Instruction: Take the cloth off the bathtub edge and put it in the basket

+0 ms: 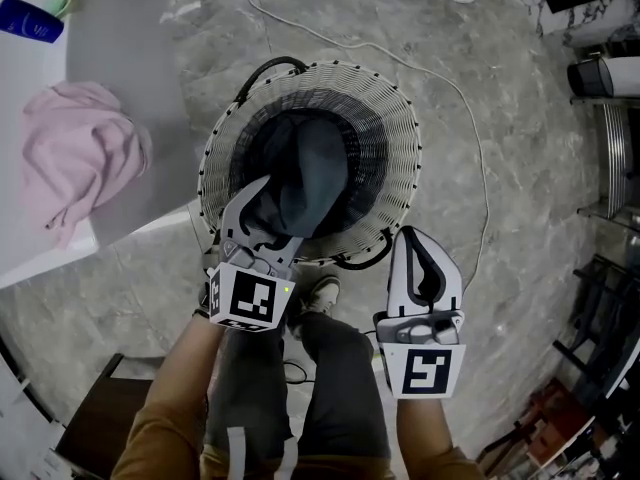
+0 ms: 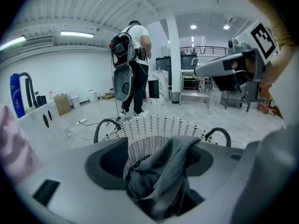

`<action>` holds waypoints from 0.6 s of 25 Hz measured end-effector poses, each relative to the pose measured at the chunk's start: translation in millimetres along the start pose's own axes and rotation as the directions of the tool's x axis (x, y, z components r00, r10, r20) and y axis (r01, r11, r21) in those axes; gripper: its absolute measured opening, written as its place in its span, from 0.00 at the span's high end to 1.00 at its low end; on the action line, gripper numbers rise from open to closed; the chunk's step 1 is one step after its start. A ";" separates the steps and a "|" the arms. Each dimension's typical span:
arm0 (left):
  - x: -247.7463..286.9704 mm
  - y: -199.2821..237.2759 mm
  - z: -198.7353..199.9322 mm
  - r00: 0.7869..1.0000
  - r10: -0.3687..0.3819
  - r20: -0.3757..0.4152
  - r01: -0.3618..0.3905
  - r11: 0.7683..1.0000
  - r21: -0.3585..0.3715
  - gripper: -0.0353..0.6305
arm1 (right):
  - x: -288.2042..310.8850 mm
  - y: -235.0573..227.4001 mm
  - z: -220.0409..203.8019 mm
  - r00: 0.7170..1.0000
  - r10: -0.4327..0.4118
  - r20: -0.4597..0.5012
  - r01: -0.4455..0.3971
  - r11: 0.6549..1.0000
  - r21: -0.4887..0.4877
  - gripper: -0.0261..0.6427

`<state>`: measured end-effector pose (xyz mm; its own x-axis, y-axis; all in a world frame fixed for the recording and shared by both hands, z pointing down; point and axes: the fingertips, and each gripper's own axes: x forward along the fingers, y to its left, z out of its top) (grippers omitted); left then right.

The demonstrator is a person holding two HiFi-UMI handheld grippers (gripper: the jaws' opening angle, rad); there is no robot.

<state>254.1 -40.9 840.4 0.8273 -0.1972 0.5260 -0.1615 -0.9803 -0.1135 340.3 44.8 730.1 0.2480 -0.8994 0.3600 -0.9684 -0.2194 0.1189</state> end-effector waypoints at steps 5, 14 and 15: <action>-18.0 -14.1 7.2 0.999 -0.045 -0.023 0.046 0.999 0.017 0.43 | -13.1 2.4 13.8 1.000 -0.002 0.001 0.002 1.000 0.020 0.95; -48.8 -4.5 -8.0 0.953 0.008 -0.303 -0.008 1.000 0.000 0.37 | -40.2 2.3 46.8 1.000 0.017 0.004 -0.018 0.999 0.031 0.95; -51.0 -5.4 -15.8 0.935 0.014 -0.355 0.000 0.999 0.041 0.37 | -41.9 1.2 49.4 1.000 0.016 0.006 -0.017 0.999 0.030 0.95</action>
<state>204.3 -25.7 827.5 0.5799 -0.2016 0.7893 -0.1396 -0.9792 -0.1476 327.4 63.5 669.4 0.2318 -0.9050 0.3568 -0.9728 -0.2157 0.0850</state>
